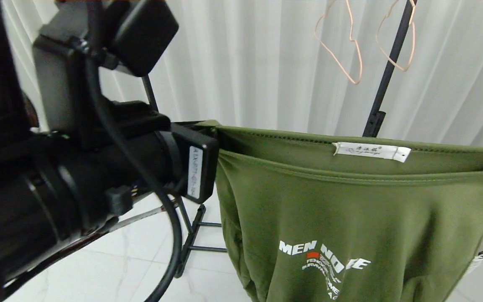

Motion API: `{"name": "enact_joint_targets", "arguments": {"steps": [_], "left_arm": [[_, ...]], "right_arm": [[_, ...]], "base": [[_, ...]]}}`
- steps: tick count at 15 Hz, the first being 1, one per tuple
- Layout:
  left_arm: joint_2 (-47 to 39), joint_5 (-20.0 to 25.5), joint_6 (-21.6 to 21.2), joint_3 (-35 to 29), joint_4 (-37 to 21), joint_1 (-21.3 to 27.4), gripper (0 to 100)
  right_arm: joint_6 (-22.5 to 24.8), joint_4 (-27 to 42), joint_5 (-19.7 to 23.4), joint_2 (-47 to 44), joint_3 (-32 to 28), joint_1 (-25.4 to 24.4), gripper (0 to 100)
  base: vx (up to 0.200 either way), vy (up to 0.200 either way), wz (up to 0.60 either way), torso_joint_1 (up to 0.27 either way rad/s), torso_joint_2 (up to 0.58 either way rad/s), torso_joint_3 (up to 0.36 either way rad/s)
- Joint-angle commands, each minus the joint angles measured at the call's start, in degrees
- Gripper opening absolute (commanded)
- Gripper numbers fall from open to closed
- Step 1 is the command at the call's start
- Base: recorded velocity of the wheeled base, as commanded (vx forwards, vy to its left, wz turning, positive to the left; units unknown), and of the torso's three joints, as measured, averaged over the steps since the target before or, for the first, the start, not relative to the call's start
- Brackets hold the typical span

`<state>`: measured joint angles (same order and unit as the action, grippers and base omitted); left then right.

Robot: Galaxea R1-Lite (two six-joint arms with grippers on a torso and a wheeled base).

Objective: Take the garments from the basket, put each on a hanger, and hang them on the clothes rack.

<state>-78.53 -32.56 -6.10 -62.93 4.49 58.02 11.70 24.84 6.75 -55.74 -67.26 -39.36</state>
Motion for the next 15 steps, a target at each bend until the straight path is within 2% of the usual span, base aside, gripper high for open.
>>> {"name": "enact_joint_targets", "arguments": {"steps": [1,2,5,7,13,15], "left_arm": [[6.9,0.0,1.1,3.3,-2.4,0.9,0],[8.5,0.0,1.7,4.6,-2.7,2.2,0],[13.6,-0.1,2.3,12.6,-2.6,12.7,0],[14.0,-3.1,2.4,13.5,-2.6,14.7,0],[13.6,-3.9,1.6,12.0,-2.4,14.2,0],[11.3,-3.6,-0.4,7.5,-2.4,9.1,0]], "right_arm": [[-0.6,-6.6,-0.3,-5.4,0.7,0.0,0],[-0.6,-10.6,-0.3,-7.4,0.7,0.0,0],[-0.6,-19.2,-0.3,-11.7,0.5,0.0,0],[-0.6,-21.6,-0.2,-12.6,0.5,-0.1,0],[-0.6,-19.9,-0.4,-11.5,0.1,0.3,0],[-0.6,-16.1,-0.4,-10.3,-1.7,2.3,0]], "base": [[0.0,0.0,0.0,0.0,0.0,0.0],[0.0,0.0,0.0,0.0,0.0,0.0],[0.0,0.0,0.0,0.0,0.0,0.0],[0.0,0.0,0.0,0.0,0.0,0.0],[0.0,0.0,0.0,0.0,0.0,0.0],[0.0,0.0,0.0,0.0,0.0,0.0]]}}
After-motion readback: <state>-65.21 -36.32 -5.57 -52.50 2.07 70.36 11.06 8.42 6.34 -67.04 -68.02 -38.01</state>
